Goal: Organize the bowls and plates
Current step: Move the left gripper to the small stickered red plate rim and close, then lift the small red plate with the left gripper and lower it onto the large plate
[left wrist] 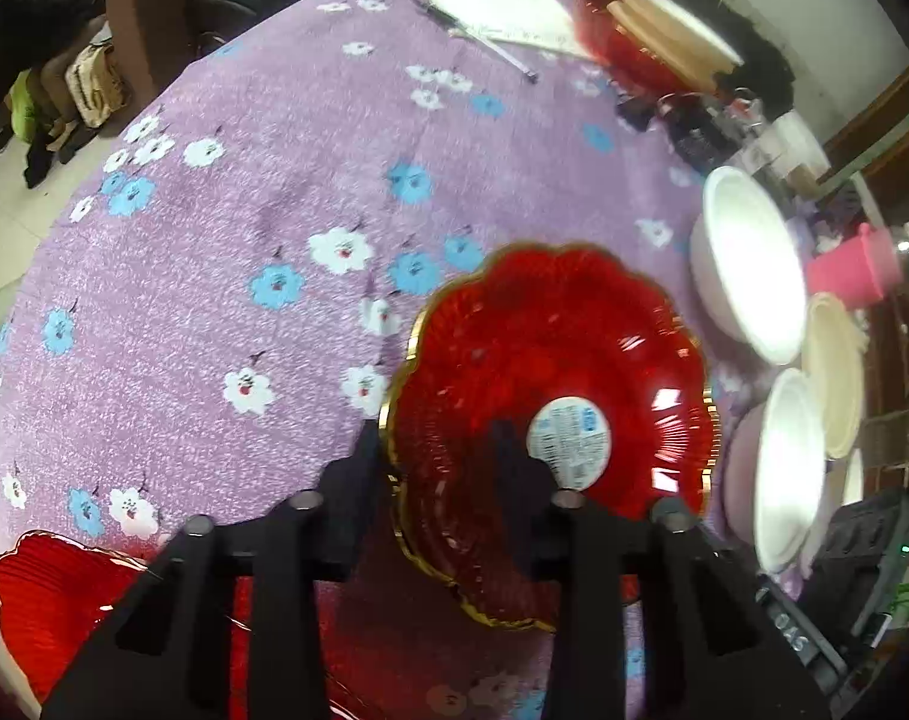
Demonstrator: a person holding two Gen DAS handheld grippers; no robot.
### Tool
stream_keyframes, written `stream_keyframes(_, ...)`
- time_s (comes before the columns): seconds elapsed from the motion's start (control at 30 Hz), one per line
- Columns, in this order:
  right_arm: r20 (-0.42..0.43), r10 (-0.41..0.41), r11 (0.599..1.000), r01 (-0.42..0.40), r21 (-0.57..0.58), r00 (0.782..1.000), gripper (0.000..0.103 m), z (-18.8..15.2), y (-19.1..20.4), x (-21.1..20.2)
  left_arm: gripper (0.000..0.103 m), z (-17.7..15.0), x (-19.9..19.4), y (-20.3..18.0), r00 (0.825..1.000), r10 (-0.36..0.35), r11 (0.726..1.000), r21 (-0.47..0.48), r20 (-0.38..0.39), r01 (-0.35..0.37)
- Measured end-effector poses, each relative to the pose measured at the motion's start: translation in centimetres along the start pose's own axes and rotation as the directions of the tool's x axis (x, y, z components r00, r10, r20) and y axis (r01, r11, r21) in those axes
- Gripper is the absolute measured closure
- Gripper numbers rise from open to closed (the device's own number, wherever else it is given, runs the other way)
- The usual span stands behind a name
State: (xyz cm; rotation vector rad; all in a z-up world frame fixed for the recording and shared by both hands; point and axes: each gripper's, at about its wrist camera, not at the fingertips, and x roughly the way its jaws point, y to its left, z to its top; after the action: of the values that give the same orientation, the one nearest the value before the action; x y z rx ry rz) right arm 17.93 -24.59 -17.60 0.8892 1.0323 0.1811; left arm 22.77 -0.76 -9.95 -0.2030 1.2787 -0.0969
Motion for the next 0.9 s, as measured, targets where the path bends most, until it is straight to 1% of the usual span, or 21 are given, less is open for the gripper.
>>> stream_keyframes(0.03,0.000,0.001,1.000,-0.001,-0.001,1.000,0.090,0.0,0.0,0.0,0.079,0.0,0.1,0.1,1.000,0.001,1.000,-0.006,0.000,-0.001)
stream_keyframes(0.1,0.001,0.003,1.000,-0.003,-0.005,1.000,0.091,-0.1,-0.1,0.0,0.089,0.0,0.0,0.4,1.000,0.010,1.000,-0.013,0.008,-0.009)
stream_keyframes(0.17,0.000,0.004,1.000,-0.004,-0.014,1.000,0.093,-0.1,-0.1,0.0,0.093,0.0,0.0,0.5,1.000,0.017,1.000,-0.014,0.014,-0.016)
stream_keyframes(0.57,0.017,-0.014,0.998,0.015,-0.053,1.000,0.093,-0.7,0.6,-0.1,0.093,-0.7,-0.6,0.5,0.999,0.032,0.999,-0.005,0.037,-0.032)
stream_keyframes(0.73,0.024,-0.019,0.997,0.021,-0.076,1.000,0.093,-1.0,1.1,-0.4,0.093,-0.9,-1.4,0.6,0.998,0.022,1.000,-0.011,0.053,-0.021)
stream_keyframes(0.9,0.061,-0.004,0.995,0.011,-0.102,0.998,0.093,-1.5,1.8,-1.9,0.093,-1.4,-3.1,0.5,0.997,0.001,1.000,-0.008,0.082,-0.001)
